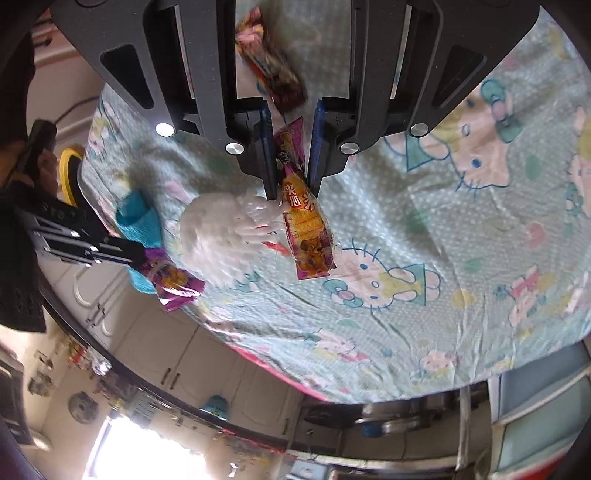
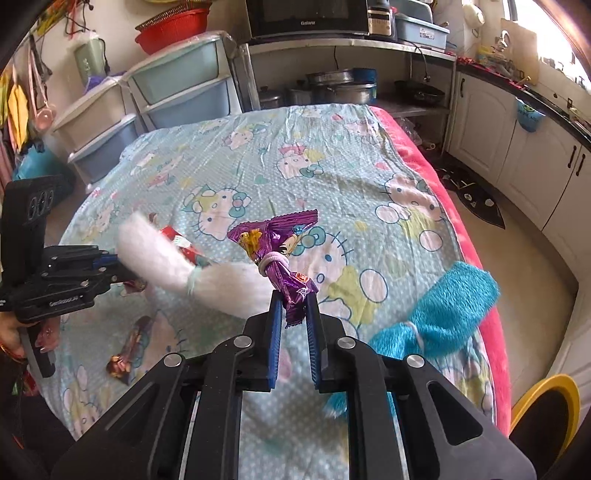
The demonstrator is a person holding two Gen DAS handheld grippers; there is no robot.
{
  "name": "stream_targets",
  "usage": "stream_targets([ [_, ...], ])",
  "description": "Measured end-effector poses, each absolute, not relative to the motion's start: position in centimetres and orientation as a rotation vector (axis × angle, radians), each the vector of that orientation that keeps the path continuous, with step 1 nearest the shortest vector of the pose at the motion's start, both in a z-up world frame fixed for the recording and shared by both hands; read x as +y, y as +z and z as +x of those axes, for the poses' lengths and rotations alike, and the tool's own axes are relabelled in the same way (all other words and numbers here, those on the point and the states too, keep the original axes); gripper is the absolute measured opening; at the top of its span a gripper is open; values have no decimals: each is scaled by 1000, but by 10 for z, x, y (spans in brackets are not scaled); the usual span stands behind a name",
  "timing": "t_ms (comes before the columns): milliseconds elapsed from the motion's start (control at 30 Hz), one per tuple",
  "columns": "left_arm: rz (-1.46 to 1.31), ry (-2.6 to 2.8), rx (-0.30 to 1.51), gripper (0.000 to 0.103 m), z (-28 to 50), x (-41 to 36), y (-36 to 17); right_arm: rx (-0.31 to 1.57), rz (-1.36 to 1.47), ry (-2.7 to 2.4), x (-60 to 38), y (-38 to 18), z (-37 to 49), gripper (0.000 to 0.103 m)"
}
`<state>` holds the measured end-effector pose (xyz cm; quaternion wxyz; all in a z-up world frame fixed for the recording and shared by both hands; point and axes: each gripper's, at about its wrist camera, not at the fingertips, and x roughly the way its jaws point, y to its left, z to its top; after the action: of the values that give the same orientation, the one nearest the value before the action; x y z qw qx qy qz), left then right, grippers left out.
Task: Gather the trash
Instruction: 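Lift both wrappers off the table, left tool regrasping its wrapper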
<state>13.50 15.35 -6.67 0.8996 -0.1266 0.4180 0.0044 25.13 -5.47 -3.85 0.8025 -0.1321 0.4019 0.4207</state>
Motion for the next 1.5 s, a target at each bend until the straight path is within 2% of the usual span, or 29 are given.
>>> stream_targets([
  [367, -200, -49, 846, 14, 111, 125, -48, 817, -235, 881, -76, -21, 232, 13],
  [767, -161, -128, 923, 15, 90, 102, -69, 796, -187, 868, -97, -13, 211, 13],
  [833, -158, -155, 943, 19, 87, 100, -74, 800, -178, 866, -100, -13, 209, 13],
  [900, -141, -166, 956, 27, 83, 98, -77, 801, -175, 862, -102, -14, 206, 13],
  [1133, -197, -176, 997, 34, 80, 106, -89, 799, -149, 843, -114, -12, 199, 13],
  [1233, -297, -157, 991, 42, 88, 120, -89, 793, -139, 833, -119, -9, 197, 13],
  [1500, -453, -106, 1019, 42, 121, 144, -97, 756, -127, 795, -135, 4, 193, 13],
])
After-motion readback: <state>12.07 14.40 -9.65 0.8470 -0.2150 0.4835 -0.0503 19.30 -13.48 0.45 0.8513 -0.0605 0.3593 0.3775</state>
